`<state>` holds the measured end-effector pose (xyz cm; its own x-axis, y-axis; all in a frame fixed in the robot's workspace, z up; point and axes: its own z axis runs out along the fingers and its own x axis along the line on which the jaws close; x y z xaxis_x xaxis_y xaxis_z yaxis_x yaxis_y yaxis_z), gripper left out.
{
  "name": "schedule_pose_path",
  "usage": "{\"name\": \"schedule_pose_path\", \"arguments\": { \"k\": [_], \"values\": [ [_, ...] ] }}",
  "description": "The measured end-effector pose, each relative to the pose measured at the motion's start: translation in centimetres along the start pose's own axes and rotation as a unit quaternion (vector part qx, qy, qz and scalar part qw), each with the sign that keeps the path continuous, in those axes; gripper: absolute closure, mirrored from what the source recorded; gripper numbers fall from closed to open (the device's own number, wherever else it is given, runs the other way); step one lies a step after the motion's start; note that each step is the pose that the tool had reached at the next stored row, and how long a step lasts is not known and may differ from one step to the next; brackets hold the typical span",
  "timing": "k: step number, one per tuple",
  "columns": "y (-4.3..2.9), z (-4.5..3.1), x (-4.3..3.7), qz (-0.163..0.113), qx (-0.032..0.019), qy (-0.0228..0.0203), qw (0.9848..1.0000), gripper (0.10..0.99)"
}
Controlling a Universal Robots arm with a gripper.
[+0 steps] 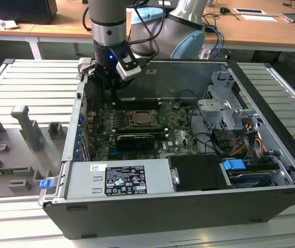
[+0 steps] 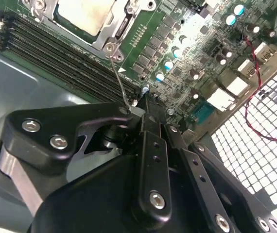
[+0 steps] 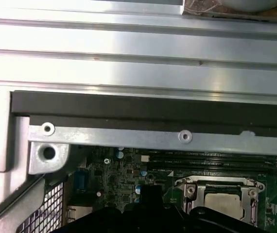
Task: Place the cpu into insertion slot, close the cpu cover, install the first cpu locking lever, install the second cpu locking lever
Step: 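Install the first cpu locking lever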
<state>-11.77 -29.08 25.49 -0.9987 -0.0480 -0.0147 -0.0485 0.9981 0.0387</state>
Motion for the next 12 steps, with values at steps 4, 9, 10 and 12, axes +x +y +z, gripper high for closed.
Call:
{"name": "schedule_pose_path", "arguments": {
  "k": [4,9,10,12],
  "values": [
    [-0.03,0.0,-0.66,0.0,0.0,0.0001,1.0,0.98],
    [-0.06,0.01,-1.17,0.0,0.0001,0.0001,1.0,0.98],
    [-0.06,0.01,-1.21,0.0,0.0,0.0001,1.0,0.98],
    [-0.06,0.01,-1.34,0.0,0.0,0.0001,1.0,0.98]
  ]
}}
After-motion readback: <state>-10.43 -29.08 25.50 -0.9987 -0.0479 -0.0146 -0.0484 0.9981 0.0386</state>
